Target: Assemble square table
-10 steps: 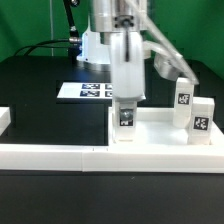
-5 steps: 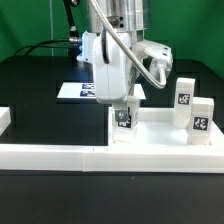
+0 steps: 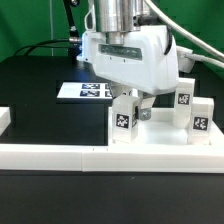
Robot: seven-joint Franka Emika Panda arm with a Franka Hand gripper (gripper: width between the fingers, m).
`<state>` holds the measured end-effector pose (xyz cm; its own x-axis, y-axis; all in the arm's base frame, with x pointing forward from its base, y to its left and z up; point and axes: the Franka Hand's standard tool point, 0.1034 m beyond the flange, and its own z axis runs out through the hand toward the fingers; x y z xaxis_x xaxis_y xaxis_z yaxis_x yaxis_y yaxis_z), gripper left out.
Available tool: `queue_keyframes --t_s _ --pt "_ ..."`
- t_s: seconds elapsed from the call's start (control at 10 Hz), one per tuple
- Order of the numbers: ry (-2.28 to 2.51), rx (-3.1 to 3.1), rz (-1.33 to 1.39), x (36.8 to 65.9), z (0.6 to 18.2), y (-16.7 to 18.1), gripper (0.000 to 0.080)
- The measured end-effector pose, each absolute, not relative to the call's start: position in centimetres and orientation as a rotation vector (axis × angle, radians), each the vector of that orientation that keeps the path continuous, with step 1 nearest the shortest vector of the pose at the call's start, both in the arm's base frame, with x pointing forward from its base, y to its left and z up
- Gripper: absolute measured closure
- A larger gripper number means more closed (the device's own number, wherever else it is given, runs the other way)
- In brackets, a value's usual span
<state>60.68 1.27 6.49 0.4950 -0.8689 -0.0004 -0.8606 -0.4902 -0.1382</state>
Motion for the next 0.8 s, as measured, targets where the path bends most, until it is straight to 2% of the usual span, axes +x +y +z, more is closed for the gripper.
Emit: queue_keyframes --t_s 0.4,0.7,0.8 --pt "0.614 -3.045 -0.129 62.3 6.9 1.9 0.0151" --pt "0.646 -3.04 -0.133 62.2 6.8 1.7 0.0151" --pt "0.674 -3.032 -0.133 62.2 6.8 1.7 0.026"
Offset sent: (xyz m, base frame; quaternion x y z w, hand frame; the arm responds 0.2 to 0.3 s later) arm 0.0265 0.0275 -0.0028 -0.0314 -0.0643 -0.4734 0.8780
